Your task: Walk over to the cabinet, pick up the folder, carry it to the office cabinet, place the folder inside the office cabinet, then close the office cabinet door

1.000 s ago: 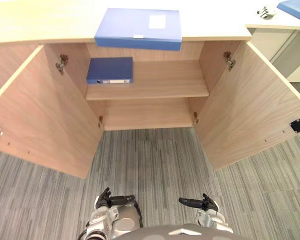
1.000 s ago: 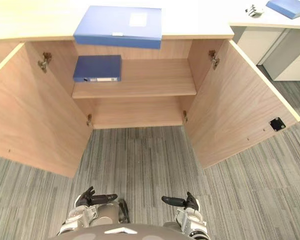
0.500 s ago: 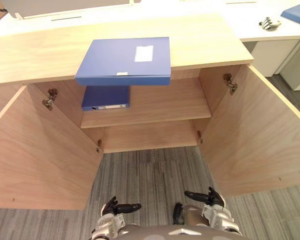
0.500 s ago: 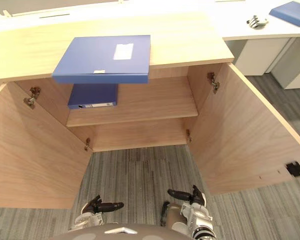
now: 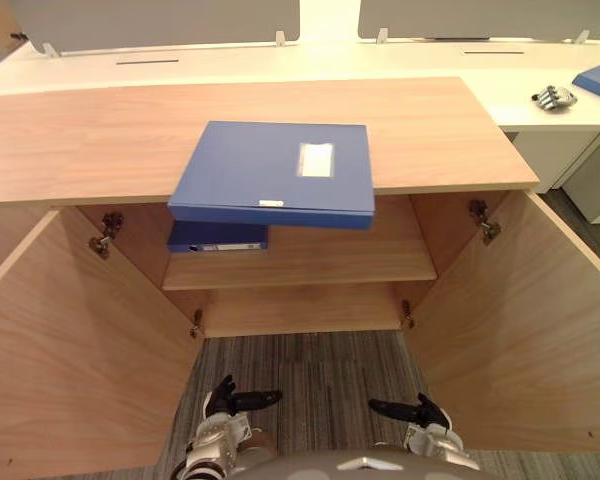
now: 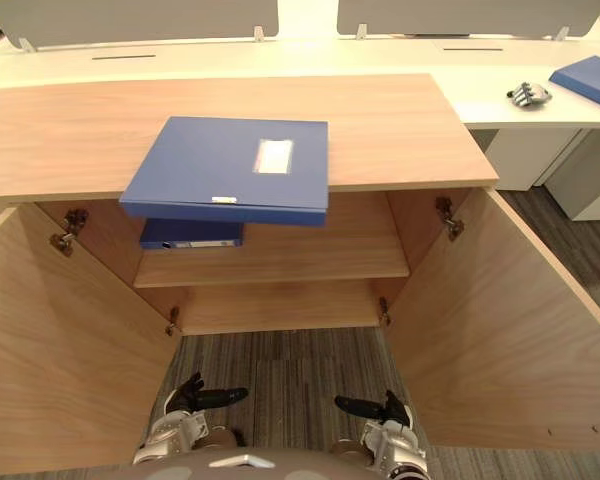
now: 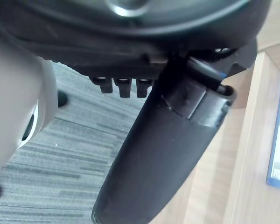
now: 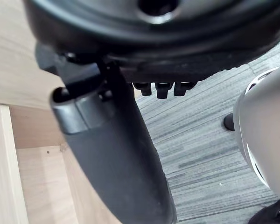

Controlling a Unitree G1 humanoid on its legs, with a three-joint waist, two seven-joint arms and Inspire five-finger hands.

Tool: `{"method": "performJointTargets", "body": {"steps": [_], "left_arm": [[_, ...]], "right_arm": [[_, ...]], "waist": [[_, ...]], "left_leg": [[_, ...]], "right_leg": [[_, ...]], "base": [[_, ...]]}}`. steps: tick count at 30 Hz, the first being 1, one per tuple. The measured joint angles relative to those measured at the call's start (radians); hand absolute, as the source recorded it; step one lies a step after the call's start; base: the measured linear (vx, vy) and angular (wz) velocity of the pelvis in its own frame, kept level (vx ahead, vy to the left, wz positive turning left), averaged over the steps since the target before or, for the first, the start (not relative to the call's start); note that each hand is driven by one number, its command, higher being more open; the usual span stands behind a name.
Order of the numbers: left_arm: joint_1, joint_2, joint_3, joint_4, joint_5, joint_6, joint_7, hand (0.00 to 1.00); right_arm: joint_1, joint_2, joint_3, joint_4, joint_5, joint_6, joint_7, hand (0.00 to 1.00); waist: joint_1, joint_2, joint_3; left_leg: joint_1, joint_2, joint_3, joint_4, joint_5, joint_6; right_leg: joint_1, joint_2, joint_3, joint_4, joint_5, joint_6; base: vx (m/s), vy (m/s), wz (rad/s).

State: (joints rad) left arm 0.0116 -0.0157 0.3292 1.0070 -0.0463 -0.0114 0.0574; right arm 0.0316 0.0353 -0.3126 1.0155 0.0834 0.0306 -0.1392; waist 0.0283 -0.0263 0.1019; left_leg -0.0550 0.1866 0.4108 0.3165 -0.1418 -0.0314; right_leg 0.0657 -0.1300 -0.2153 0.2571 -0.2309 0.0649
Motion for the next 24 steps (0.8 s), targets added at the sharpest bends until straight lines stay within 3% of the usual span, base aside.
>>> {"method": "performJointTargets", "body": {"steps": [4, 11, 21, 24], "left_arm": [[0.018, 0.003, -0.002, 0.019, 0.013, 0.000, -0.002, 1.00], [0.031, 0.027, -0.058, 0.040, 0.019, 0.001, -0.011, 1.00], [0.040, 0.064, -0.158, 0.039, 0.018, -0.001, 0.012, 1.00], [0.090, 0.065, -0.201, -0.075, 0.018, 0.000, 0.043, 1.00]], "right_arm": [[0.005, 0.007, -0.021, 0.002, -0.002, -0.001, 0.005, 1.00], [0.011, -0.012, -0.023, 0.035, -0.004, -0.001, 0.004, 1.00], [0.021, -0.061, -0.022, 0.086, -0.003, 0.000, 0.000, 1.00], [0.017, -0.067, -0.020, 0.089, -0.003, -0.001, -0.006, 1.00]], "waist": [[0.002, 0.007, -0.014], [-0.001, 0.010, -0.017], [-0.007, 0.016, -0.007], [-0.008, 0.018, -0.001]], "left_leg": [[0.104, -0.056, 0.025, -0.130, 0.034, 0.001], [0.179, -0.081, 0.032, -0.322, 0.141, -0.013], [0.196, -0.120, -0.008, -0.404, 0.195, -0.003], [0.187, -0.134, -0.021, -0.405, 0.201, 0.005]], "right_leg": [[0.061, -0.022, 0.025, -0.059, 0.028, 0.015], [0.078, 0.006, 0.035, -0.115, 0.064, 0.004], [0.085, 0.000, 0.050, -0.148, 0.076, 0.003], [0.087, -0.009, 0.059, -0.169, 0.080, 0.012]], "base": [[0.06, 0.119, -0.08], [-0.01, 0.000, -0.01], [-0.08, 0.005, 0.08], [-0.10, 0.036, 0.09]]}}
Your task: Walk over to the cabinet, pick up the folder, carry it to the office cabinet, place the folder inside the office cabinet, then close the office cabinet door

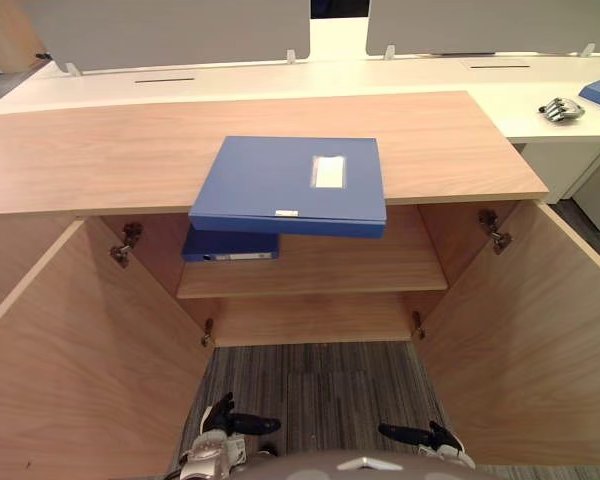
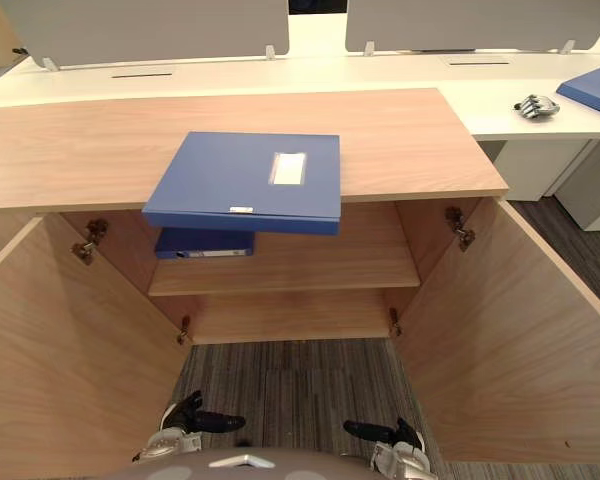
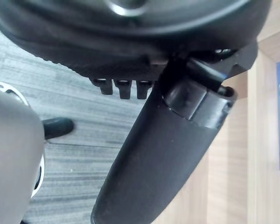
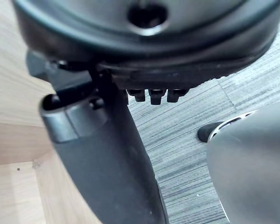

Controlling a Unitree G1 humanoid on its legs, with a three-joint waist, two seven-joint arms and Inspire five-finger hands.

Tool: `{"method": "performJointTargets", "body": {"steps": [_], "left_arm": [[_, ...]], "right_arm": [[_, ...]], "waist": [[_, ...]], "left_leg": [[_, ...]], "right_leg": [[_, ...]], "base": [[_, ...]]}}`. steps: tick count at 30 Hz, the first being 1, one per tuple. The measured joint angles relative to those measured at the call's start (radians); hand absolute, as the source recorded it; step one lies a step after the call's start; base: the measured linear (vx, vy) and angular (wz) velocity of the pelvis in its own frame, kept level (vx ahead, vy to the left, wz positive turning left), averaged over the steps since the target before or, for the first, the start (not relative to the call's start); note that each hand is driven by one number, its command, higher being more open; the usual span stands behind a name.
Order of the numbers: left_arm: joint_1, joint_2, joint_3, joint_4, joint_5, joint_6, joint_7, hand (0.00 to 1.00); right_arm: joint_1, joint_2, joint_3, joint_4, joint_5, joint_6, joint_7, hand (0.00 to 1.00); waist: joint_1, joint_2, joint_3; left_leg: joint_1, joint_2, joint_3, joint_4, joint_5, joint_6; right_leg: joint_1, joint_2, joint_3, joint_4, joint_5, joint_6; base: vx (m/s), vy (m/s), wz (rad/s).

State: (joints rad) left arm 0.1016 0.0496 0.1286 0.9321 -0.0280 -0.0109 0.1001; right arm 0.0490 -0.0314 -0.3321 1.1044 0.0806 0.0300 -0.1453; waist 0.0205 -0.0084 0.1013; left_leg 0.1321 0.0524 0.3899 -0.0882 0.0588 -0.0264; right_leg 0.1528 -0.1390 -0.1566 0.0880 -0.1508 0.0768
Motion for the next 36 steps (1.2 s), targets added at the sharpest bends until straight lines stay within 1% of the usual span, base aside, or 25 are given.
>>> {"method": "performJointTargets", "body": {"steps": [2, 4, 7, 8, 10, 11, 14, 15, 18, 19, 20, 22, 26, 28, 31, 36], "left_arm": [[0.032, 0.000, -0.008, -0.101, 0.000, 0.000, 0.011, 1.00], [0.074, 0.005, -0.008, -0.267, 0.000, -0.004, 0.030, 1.00], [0.122, 0.032, -0.004, -0.476, 0.003, -0.024, 0.060, 1.00], [0.131, 0.042, 0.000, -0.539, 0.009, -0.034, 0.079, 1.00], [0.137, 0.047, 0.010, -0.630, 0.022, -0.038, 0.099, 1.00], [0.147, 0.048, 0.010, -0.687, 0.036, -0.053, 0.118, 1.00], [0.154, 0.052, 0.008, -0.784, 0.087, -0.069, 0.146, 1.00], [0.154, 0.056, 0.007, -0.799, 0.101, -0.069, 0.150, 1.00], [0.157, 0.109, -0.016, -0.883, 0.200, -0.069, 0.160, 1.00], [0.157, 0.137, -0.028, -0.921, 0.248, -0.071, 0.166, 1.00], [0.157, 0.148, -0.031, -0.939, 0.269, -0.073, 0.166, 1.00], [0.153, 0.175, -0.039, -0.988, 0.335, -0.099, 0.183, 1.00], [0.141, 0.222, -0.063, -1.017, 0.391, -0.113, 0.201, 1.00], [0.124, 0.260, -0.090, -1.021, 0.438, -0.113, 0.202, 1.00], [0.109, 0.282, -0.112, -1.042, 0.508, -0.113, 0.209, 1.00], [0.106, 0.308, -0.126, -1.087, 0.613, -0.118, 0.245, 1.00]], "right_arm": [[-0.001, -0.001, 0.002, 0.000, 0.000, 0.000, -0.008, 1.00], [-0.001, -0.002, 0.005, 0.000, 0.000, -0.003, -0.014, 1.00], [-0.002, -0.002, 0.010, 0.000, 0.000, -0.008, -0.018, 1.00], [-0.002, -0.002, 0.010, 0.000, 0.000, -0.009, -0.018, 1.00], [-0.002, -0.002, 0.010, 0.000, 0.000, -0.009, -0.019, 1.00], [-0.001, -0.002, 0.020, 0.000, 0.000, -0.010, -0.020, 1.00], [0.002, -0.006, 0.043, -0.002, 0.000, -0.011, -0.019, 1.00], [0.003, -0.006, 0.044, -0.002, 0.000, -0.011, -0.019, 1.00], [0.005, -0.009, 0.054, -0.002, -0.001, -0.014, -0.019, 1.00], [0.005, -0.015, 0.080, -0.002, -0.001, -0.014, -0.020, 1.00], [0.005, -0.018, 0.086, -0.002, -0.002, -0.015, -0.019, 1.00], [0.005, -0.018, 0.089, -0.002, -0.002, -0.021, -0.019, 1.00], [0.006, -0.021, 0.099, -0.002, -0.002, -0.025, -0.019, 1.00], [0.006, -0.032, 0.131, -0.002, -0.004, -0.029, -0.018, 1.00], [0.005, -0.039, 0.157, -0.002, -0.008, -0.033, -0.018, 1.00], [0.005, -0.041, 0.157, 0.000, -0.010, -0.034, -0.018, 1.00]], "waist": [[0.000, 0.000, 0.002], [0.004, 0.000, 0.002], [0.006, 0.001, 0.003], [0.012, 0.002, 0.003], [0.022, 0.002, 0.003], [0.024, 0.002, 0.003], [0.025, 0.006, 0.005], [0.025, 0.006, 0.005], [0.024, 0.008, 0.005], [0.024, 0.011, 0.003], [0.023, 0.011, 0.003], [0.022, 0.013, 0.002], [0.017, 0.016, -0.001], [0.017, 0.015, -0.002], [0.016, 0.015, -0.003], [0.007, 0.014, -0.004]], "left_leg": [[-0.007, -0.006, -0.017, 0.000, 0.003, 0.004], [-0.019, -0.011, -0.028, 0.000, 0.007, 0.009], [-0.027, -0.015, -0.042, 0.000, 0.009, 0.012], [-0.027, -0.016, -0.046, 0.000, 0.009, 0.012], [-0.027, -0.015, -0.061, 0.000, 0.009, 0.012], [-0.027, -0.013, -0.086, 0.000, 0.009, 0.012], [-0.020, -0.009, -0.101, -0.001, 0.008, 0.012], [-0.017, -0.009, -0.101, -0.001, 0.008, 0.012], [0.000, -0.004, -0.100, -0.006, 0.005, 0.008], [0.001, -0.001, -0.099, -0.007, 0.003, 0.006], [0.001, 0.000, -0.099, -0.007, 0.003, 0.005], [0.004, 0.002, -0.099, -0.007, 0.002, 0.003], [0.006, 0.003, -0.099, -0.007, 0.002, 0.003], [0.006, 0.003, -0.099, -0.007, 0.002, 0.003], [0.006, 0.003, -0.098, -0.006, 0.002, 0.003], [0.008, 0.008, -0.095, -0.005, 0.002, 0.003]], "right_leg": [[-0.001, -0.002, -0.002, -0.006, 0.003, 0.005], [-0.008, -0.004, -0.001, -0.007, 0.003, 0.005], [-0.010, -0.004, 0.001, -0.011, 0.004, 0.006], [-0.010, -0.004, 0.003, -0.014, 0.005, 0.006], [-0.010, -0.003, 0.005, -0.018, 0.007, 0.004], [-0.008, -0.002, 0.005, -0.022, 0.009, 0.001], [0.008, 0.004, 0.006, -0.038, 0.018, -0.012], [0.011, 0.004, 0.007, -0.038, 0.018, -0.012], [0.028, 0.008, 0.011, -0.040, 0.017, -0.014], [0.028, 0.011, 0.012, -0.040, 0.017, -0.014], [0.027, 0.012, 0.013, -0.040, 0.017, -0.014], [0.028, 0.014, 0.016, -0.038, 0.016, -0.015], [0.028, 0.014, 0.019, -0.038, 0.016, -0.015], [0.028, 0.014, 0.019, -0.038, 0.016, -0.015], [0.028, 0.015, 0.021, -0.039, 0.016, -0.015], [0.028, 0.020, 0.028, -0.041, 0.018, -0.019]], "base": [[-0.08, 0.020, 0.14], [-0.05, 0.011, 0.14], [-0.01, 0.001, 0.07], [0.00, 0.000, 0.00], [0.02, -0.028, -0.04], [0.03, -0.048, -0.03], [0.01, -0.027, 0.00], [0.00, 0.000, 0.00], [-0.03, -0.023, -0.03], [-0.04, -0.017, -0.02], [-0.05, -0.015, -0.03], [-0.06, -0.007, -0.02], [-0.04, -0.001, -0.01], [0.00, 0.000, 0.00], [0.00, 0.000, 0.00], [-0.01, -0.011, -0.04]]}}
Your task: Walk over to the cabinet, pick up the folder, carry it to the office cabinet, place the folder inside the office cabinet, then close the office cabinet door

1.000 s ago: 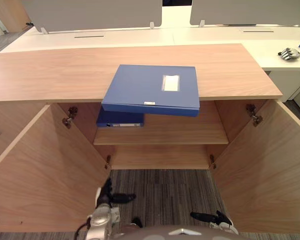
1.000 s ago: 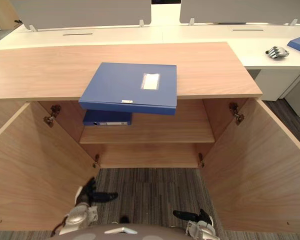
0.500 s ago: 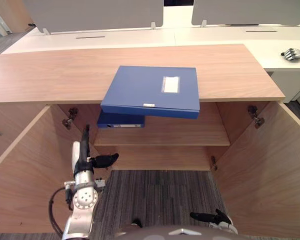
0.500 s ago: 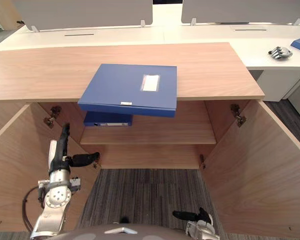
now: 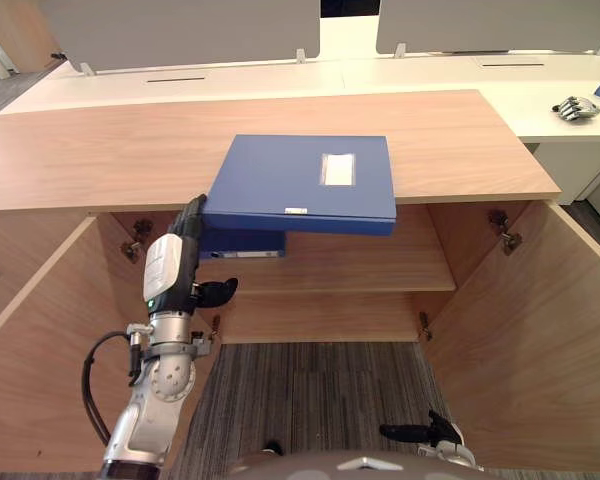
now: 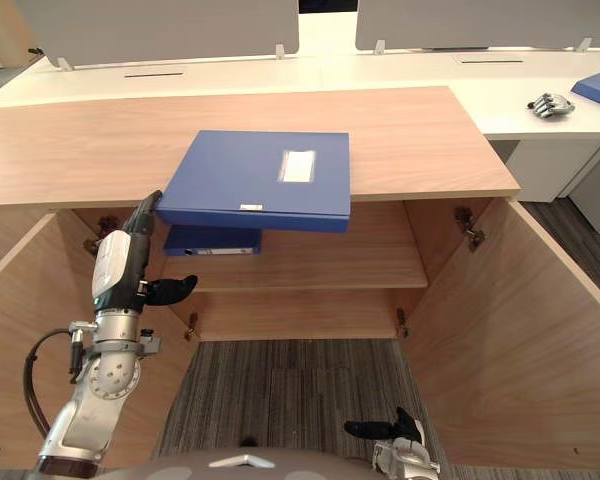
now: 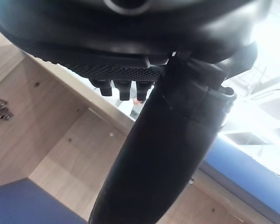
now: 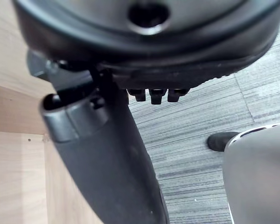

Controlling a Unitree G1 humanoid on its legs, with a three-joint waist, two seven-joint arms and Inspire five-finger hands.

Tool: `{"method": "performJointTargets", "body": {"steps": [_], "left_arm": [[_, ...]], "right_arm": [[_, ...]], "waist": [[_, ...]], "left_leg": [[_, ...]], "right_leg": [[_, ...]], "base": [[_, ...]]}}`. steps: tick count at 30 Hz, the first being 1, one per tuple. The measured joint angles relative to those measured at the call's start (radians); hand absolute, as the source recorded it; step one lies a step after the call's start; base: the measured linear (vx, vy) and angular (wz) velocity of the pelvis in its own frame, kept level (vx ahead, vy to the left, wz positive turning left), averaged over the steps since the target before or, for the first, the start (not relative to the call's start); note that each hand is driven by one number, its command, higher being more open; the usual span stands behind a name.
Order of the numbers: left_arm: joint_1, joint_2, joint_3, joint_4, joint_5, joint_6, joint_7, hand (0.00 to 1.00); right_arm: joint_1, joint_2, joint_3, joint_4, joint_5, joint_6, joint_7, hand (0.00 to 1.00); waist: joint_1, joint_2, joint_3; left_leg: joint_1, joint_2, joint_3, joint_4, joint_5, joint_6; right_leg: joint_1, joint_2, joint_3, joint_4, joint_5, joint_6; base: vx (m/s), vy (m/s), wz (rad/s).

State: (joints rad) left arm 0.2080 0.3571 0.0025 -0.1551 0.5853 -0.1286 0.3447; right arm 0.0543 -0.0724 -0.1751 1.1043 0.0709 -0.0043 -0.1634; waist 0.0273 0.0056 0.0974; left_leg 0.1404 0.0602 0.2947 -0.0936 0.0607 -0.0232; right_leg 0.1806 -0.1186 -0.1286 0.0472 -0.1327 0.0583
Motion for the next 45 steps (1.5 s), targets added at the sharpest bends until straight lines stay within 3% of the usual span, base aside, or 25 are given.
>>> {"method": "performJointTargets", "body": {"steps": [15, 24, 34, 42, 43, 45], "left_arm": [[-0.036, 0.023, -0.041, -0.039, 0.127, 0.000, 0.027, 1.00], [-0.079, 0.050, -0.124, -0.039, 0.223, 0.007, 0.026, 1.00], [-0.182, 0.070, -0.188, -0.032, 0.266, 0.030, 0.026, 1.00], [-0.204, 0.070, -0.228, 0.034, 0.307, 0.045, 0.024, 1.00], [-0.218, 0.070, -0.232, 0.058, 0.322, 0.045, 0.023, 0.00], [-0.244, 0.070, -0.232, 0.091, 0.329, 0.055, 0.021, 0.00]], "right_arm": [[0.007, -0.016, 0.000, 0.011, 0.000, 0.001, 0.000, 1.00], [0.007, -0.017, 0.002, 0.013, 0.000, 0.001, 0.002, 1.00], [0.004, -0.021, 0.001, 0.029, 0.000, 0.003, 0.008, 1.00], [0.008, -0.023, 0.000, 0.032, 0.003, 0.008, 0.010, 1.00], [0.008, -0.023, 0.000, 0.032, 0.003, 0.010, 0.011, 1.00], [0.008, -0.022, 0.000, 0.032, 0.003, 0.016, 0.011, 1.00]], "waist": [[-0.010, -0.003, -0.024], [-0.014, 0.001, -0.030], [-0.037, -0.003, -0.041], [-0.053, -0.006, -0.043], [-0.054, -0.007, -0.044], [-0.054, -0.010, -0.047]], "left_leg": [[0.004, 0.004, 0.009, -0.001, -0.007, -0.010], [0.004, 0.005, 0.008, -0.001, -0.007, -0.010], [0.003, 0.005, 0.008, -0.002, -0.007, -0.010], [0.001, 0.005, 0.008, -0.001, -0.007, -0.010], [0.000, 0.005, 0.008, -0.001, -0.007, -0.010], [0.000, 0.006, 0.008, -0.001, -0.007, -0.010]], "right_leg": [[-0.002, 0.003, 0.012, -0.003, 0.000, -0.002], [-0.002, 0.004, 0.012, -0.005, 0.000, -0.002], [-0.002, 0.004, 0.012, -0.008, 0.000, -0.002], [-0.002, 0.005, 0.014, -0.014, 0.000, -0.003], [-0.002, 0.005, 0.014, -0.015, 0.001, -0.004], [-0.002, 0.006, 0.014, -0.018, 0.003, -0.007]], "base": [[-0.01, 0.001, -0.02], [0.00, -0.001, 0.00], [0.00, 0.000, 0.00], [0.00, 0.000, 0.00], [0.00, 0.000, 0.00], [0.00, 0.000, 0.00]]}}
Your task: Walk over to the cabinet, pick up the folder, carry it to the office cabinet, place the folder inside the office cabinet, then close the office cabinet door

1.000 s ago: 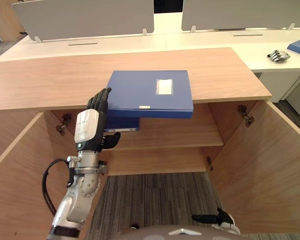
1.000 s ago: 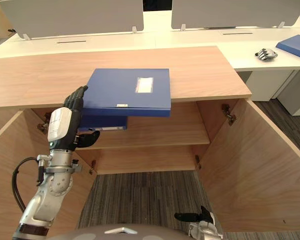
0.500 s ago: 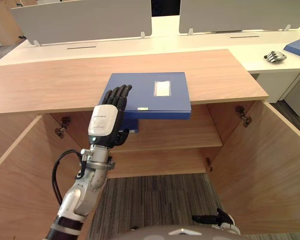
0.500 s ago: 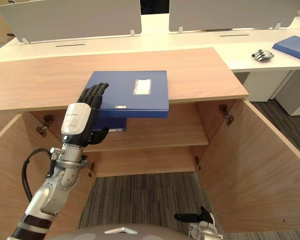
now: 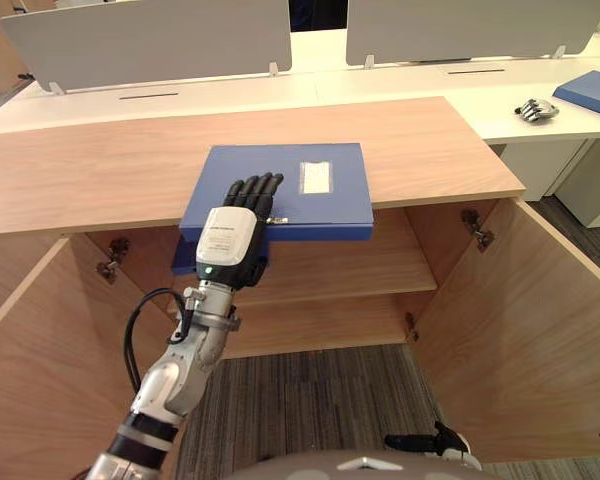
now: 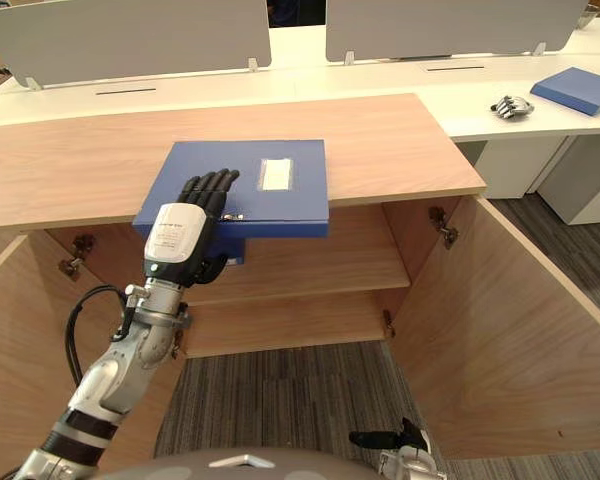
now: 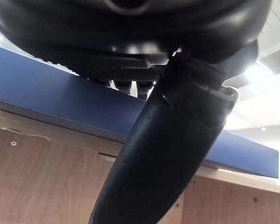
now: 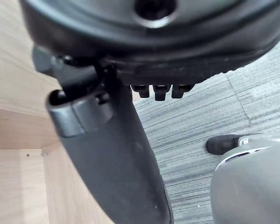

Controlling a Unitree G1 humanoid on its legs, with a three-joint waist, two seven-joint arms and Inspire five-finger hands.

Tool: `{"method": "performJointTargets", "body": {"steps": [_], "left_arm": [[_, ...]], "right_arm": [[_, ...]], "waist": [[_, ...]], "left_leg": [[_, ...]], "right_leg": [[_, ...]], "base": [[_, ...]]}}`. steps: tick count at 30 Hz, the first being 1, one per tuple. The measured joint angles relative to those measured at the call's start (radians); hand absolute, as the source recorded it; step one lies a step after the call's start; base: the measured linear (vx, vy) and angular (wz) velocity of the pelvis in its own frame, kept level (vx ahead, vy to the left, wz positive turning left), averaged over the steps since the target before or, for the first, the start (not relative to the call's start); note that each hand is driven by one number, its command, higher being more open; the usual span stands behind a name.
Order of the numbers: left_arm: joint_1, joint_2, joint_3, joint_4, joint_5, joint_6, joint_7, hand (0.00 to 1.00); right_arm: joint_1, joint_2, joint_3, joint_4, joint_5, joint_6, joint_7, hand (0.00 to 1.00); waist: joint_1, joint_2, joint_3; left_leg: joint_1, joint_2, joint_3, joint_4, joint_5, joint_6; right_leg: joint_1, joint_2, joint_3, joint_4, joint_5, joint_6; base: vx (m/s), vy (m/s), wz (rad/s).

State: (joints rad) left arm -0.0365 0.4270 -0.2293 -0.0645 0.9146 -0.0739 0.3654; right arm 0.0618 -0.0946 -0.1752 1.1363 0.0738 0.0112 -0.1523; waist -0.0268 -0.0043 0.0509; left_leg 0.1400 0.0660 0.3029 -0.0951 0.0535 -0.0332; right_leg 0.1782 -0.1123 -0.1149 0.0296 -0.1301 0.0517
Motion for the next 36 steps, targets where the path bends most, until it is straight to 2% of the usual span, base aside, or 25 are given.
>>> {"method": "performJointTargets", "body": {"steps": [7, 13, 18, 22, 27, 31, 36], "left_arm": [[-0.129, 0.002, 0.004, 0.082, 0.021, 0.035, 0.009, 0.00], [-0.147, 0.001, 0.042, 0.080, 0.020, 0.035, 0.053, 0.00], [-0.130, -0.014, 0.062, 0.040, 0.005, 0.034, 0.046, 0.00], [-0.029, -0.066, 0.093, -0.092, -0.042, 0.031, 0.042, 0.00], [0.069, -0.167, 0.158, -0.268, -0.187, 0.007, 0.053, 0.00], [0.142, -0.251, 0.225, -0.383, -0.340, -0.007, 0.071, 0.00], [0.226, -0.349, 0.317, -0.462, -0.497, -0.021, 0.113, 0.00]], "right_arm": [[0.003, 0.001, -0.001, 0.010, 0.007, 0.007, 0.006, 1.00], [0.002, 0.001, -0.002, 0.012, 0.007, 0.007, 0.013, 1.00], [0.003, 0.002, -0.002, 0.013, 0.007, 0.007, 0.013, 1.00], [0.006, 0.005, 0.002, 0.000, 0.019, 0.005, 0.007, 1.00], [0.072, 0.022, 0.063, -0.191, 0.067, -0.004, -0.017, 1.00], [0.139, 0.058, 0.084, -0.461, 0.085, -0.039, -0.035, 1.00], [0.195, 0.101, 0.088, -0.746, 0.084, -0.075, -0.048, 1.00]], "waist": [[-0.007, -0.006, -0.012], [-0.025, -0.007, -0.014], [-0.029, -0.009, -0.013], [-0.028, -0.010, -0.013], [-0.023, -0.007, -0.015], [-0.028, 0.003, -0.013], [-0.027, 0.004, -0.010]], "left_leg": [[-0.001, 0.000, 0.001, 0.000, -0.002, -0.002], [-0.002, 0.000, 0.004, 0.000, -0.003, -0.004], [-0.004, 0.001, 0.004, 0.000, -0.004, -0.004], [-0.008, 0.003, 0.016, 0.001, -0.007, -0.004], [-0.020, 0.013, 0.020, 0.005, -0.006, -0.003], [-0.025, 0.037, 0.019, 0.005, -0.007, -0.003], [-0.041, 0.032, 0.019, 0.005, -0.008, -0.004]], "right_leg": [[0.001, 0.001, 0.001, -0.009, 0.004, -0.006], [0.002, 0.001, 0.003, -0.017, 0.009, -0.009], [0.002, 0.001, 0.003, -0.020, 0.009, -0.009], [-0.007, 0.001, 0.021, -0.020, 0.013, -0.003], [-0.036, 0.010, 0.062, -0.008, 0.025, -0.005], [-0.063, 0.033, 0.086, 0.015, 0.052, -0.017], [-0.087, 0.028, 0.093, 0.019, 0.058, -0.012]], "base": [[0.00, 0.000, 0.00], [-0.01, 0.001, -0.01], [0.00, 0.000, 0.00], [0.00, 0.003, -0.07], [-0.01, -0.007, -0.14], [-0.08, -0.009, -0.11], [-0.12, 0.013, -0.04]]}}
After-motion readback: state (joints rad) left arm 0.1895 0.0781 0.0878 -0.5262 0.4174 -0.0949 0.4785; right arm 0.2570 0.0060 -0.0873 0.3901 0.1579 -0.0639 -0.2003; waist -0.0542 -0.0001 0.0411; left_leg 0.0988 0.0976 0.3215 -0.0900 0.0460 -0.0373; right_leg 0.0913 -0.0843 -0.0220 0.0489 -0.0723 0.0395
